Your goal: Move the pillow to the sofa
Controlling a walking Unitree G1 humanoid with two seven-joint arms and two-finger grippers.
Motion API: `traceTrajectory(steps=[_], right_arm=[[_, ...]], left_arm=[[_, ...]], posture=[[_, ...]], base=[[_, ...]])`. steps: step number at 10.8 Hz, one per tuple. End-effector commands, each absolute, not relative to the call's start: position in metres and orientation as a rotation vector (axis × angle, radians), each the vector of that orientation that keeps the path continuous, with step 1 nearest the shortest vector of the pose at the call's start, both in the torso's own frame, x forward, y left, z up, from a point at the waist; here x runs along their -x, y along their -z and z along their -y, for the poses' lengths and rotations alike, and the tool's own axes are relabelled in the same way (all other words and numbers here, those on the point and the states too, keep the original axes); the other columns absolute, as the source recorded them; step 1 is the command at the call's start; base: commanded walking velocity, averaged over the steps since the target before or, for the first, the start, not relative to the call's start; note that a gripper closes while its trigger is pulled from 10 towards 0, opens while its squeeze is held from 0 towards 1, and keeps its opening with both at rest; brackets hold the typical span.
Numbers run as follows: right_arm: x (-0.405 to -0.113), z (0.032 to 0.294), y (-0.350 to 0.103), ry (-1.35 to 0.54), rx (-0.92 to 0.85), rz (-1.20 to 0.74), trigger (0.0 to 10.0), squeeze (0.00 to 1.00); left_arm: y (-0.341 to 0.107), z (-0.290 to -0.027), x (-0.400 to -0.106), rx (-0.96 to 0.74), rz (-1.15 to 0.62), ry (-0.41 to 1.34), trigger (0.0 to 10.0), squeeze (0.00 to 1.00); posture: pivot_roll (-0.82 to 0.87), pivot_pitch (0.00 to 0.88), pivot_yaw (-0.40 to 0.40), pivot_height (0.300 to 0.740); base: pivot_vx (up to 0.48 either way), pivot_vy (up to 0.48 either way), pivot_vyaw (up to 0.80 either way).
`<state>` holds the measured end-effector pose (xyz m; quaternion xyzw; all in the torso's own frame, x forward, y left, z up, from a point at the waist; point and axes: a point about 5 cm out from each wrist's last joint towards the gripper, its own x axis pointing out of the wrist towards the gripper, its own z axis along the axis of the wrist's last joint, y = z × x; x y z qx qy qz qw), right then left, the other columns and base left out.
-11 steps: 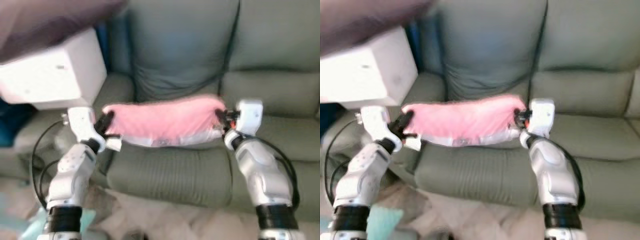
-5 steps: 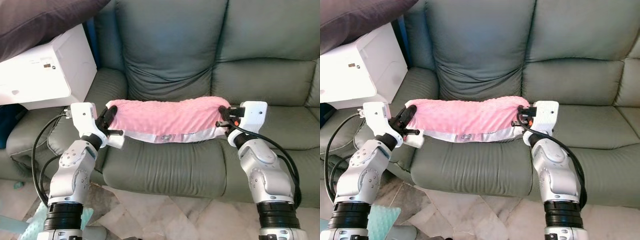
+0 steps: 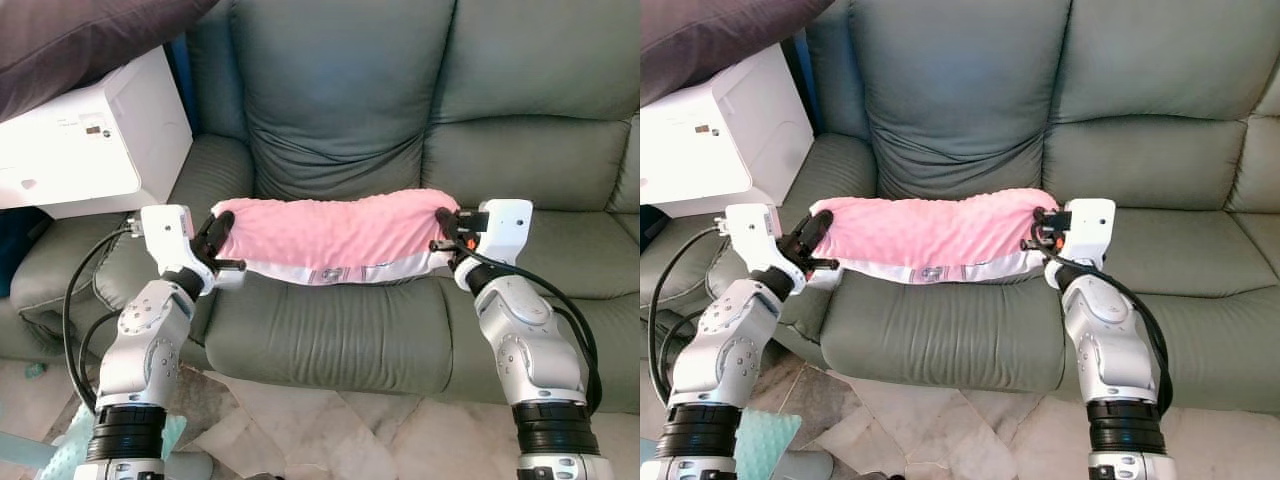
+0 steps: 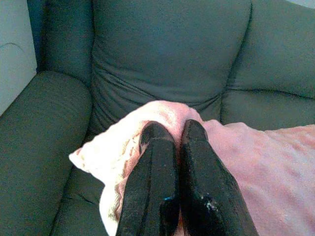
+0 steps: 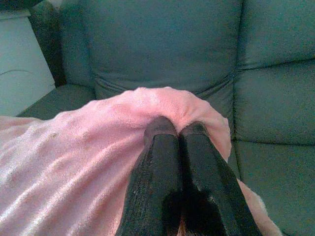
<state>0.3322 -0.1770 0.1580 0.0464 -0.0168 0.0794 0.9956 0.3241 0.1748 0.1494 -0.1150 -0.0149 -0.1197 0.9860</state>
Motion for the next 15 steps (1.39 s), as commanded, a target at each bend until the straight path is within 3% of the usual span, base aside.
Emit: traceTrajectory(steps=[1, 8, 12, 15], right_arm=[[-0.3353, 0.176, -0.1649, -0.164, -0.091, 0.06, 10.0, 0.0], [-0.334, 0.1773, -0.164, -0.171, -0.078, 0.054, 10.0, 0.0], [-0.3322, 0.1783, -0.1622, -0.169, -0.078, 0.048, 10.0, 0.0], [-0.3318, 0.1786, -0.1621, -0.168, -0.08, 0.049, 10.0, 0.0]], left_arm=[[-0.1547, -0.1764, -0.3238, 0.219, 0.05, 0.234, 10.0, 0.0], [-0.1494, -0.1733, -0.3222, 0.226, 0.039, 0.235, 10.0, 0.0], [-0.1478, -0.1731, -0.3215, 0.225, 0.031, 0.233, 10.0, 0.0], [-0.1477, -0.1734, -0.3211, 0.222, 0.029, 0.235, 10.0, 0.0]], posture=[[-0.08, 0.079, 0.057, 0.74], [-0.09, 0.079, 0.054, 0.735], [-0.09, 0.087, 0.056, 0.655], [-0.09, 0.091, 0.054, 0.645]], base=[[0.0, 0.0, 0.0], [0.0, 0.0, 0.0], [0.0, 0.0, 0.0], [0.0, 0.0, 0.0]])
